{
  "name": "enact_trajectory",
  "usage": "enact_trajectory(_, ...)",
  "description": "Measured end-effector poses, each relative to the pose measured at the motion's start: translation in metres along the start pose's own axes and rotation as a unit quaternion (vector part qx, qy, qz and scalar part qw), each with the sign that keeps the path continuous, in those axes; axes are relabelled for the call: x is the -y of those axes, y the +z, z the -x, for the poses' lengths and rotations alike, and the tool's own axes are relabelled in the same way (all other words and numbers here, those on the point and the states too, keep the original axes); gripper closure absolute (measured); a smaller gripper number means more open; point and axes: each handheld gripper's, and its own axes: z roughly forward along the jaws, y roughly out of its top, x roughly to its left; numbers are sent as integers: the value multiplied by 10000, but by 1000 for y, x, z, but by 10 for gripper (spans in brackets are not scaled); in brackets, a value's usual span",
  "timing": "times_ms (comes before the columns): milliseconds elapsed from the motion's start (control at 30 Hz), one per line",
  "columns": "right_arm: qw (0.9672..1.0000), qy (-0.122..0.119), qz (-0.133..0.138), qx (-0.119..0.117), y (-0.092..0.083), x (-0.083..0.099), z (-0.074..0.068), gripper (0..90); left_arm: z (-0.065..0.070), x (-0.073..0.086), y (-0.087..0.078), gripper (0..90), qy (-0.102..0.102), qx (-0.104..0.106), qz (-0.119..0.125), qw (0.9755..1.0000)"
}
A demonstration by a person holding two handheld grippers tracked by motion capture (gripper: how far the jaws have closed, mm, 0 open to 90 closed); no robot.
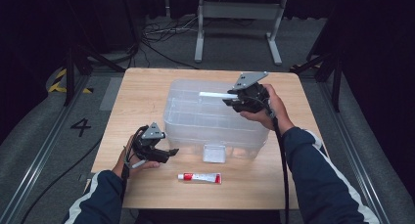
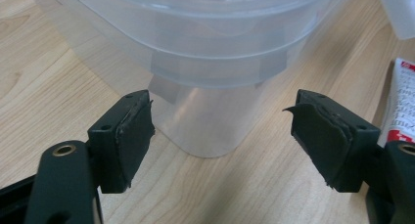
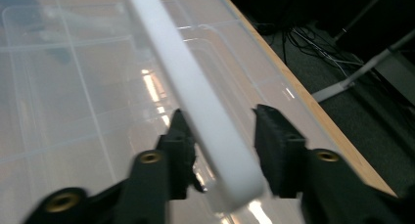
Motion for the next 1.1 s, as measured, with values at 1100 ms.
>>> enact_trajectory(1100,9968,782,-143,-63,-2,6,12,756,4,-4,-17,339,-116,-273,396,9988)
